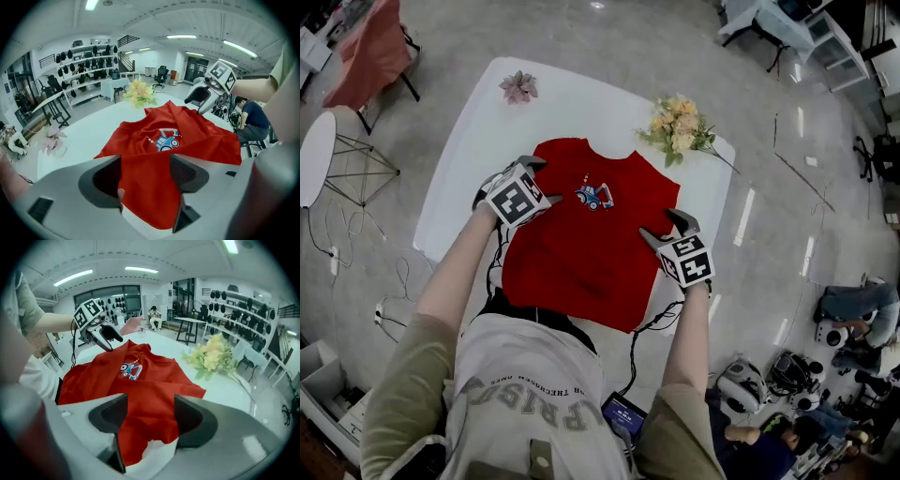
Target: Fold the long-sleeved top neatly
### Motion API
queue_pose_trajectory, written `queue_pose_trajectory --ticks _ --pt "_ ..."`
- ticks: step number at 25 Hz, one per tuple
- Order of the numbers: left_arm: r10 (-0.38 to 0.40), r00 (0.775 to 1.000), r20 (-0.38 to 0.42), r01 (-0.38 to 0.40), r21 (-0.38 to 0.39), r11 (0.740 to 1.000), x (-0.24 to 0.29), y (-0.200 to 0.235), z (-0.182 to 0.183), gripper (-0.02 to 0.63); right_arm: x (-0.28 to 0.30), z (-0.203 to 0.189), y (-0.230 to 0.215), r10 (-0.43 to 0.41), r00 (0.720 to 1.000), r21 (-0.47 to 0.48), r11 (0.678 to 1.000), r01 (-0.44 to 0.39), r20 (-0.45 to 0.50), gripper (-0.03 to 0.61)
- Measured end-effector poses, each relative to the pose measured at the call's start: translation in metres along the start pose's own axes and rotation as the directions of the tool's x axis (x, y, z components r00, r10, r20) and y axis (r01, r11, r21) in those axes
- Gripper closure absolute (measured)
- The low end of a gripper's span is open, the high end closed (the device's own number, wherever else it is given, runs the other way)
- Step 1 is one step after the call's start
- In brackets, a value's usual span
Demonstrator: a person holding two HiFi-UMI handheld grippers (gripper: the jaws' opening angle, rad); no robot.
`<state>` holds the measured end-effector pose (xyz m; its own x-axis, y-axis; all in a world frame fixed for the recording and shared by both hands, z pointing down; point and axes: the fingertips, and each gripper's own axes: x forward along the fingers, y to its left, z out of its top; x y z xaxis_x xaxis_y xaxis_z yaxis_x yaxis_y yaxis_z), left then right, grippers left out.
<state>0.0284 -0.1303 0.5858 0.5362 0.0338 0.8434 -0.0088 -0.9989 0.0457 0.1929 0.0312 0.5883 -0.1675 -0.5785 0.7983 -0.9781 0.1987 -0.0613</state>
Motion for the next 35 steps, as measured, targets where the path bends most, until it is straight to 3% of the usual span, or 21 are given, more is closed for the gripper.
queue_pose_trajectory --ticks 2,7,15,21,25,30,35 --pt "-0.035 0.999 -0.02 0.035 -0.006 0.999 0.014 0.011 0.003 0.308 0.018 -0.005 -0.007 0.032 0.997 -0.004 0.999 -0.033 -0.065 0.267" --pt "-0.106 0.982 -0.159 0.115 0.05 0.992 0.047 0.019 -0.017 0.295 0.047 -0.02 -0.012 0.078 0.974 -0.026 0.996 -0.086 -0.212 0.267" --pt "-0.103 0.983 -0.149 0.116 0.078 0.99 0.069 0.076 0.009 0.285 0.065 0.002 -0.051 0.062 0.971 0.001 0.998 -0.064 -0.229 0.265" --pt "-0.106 0.99 -0.09 0.117 0.118 0.986 0.078 0.1 0.027 0.281 0.074 0.014 -0.068 0.048 0.967 0.033 0.999 -0.041 -0.25 0.265" --pt "-0.132 0.991 -0.029 0.134 0.087 0.987 0.072 0.096 0.029 0.278 0.067 0.02 -0.066 0.01 0.98 0.09 0.996 0.007 -0.197 0.265" --pt "-0.085 0.993 0.087 0.085 0.002 0.996 0.022 0.079 0.029 0.271 0.031 0.03 -0.051 -0.071 0.995 0.099 0.992 0.077 -0.064 0.265" --pt "-0.054 0.994 0.097 0.067 -0.137 0.988 -0.034 0.017 -0.02 0.27 -0.013 0.012 -0.01 -0.088 0.996 0.183 0.98 0.083 0.019 0.265"
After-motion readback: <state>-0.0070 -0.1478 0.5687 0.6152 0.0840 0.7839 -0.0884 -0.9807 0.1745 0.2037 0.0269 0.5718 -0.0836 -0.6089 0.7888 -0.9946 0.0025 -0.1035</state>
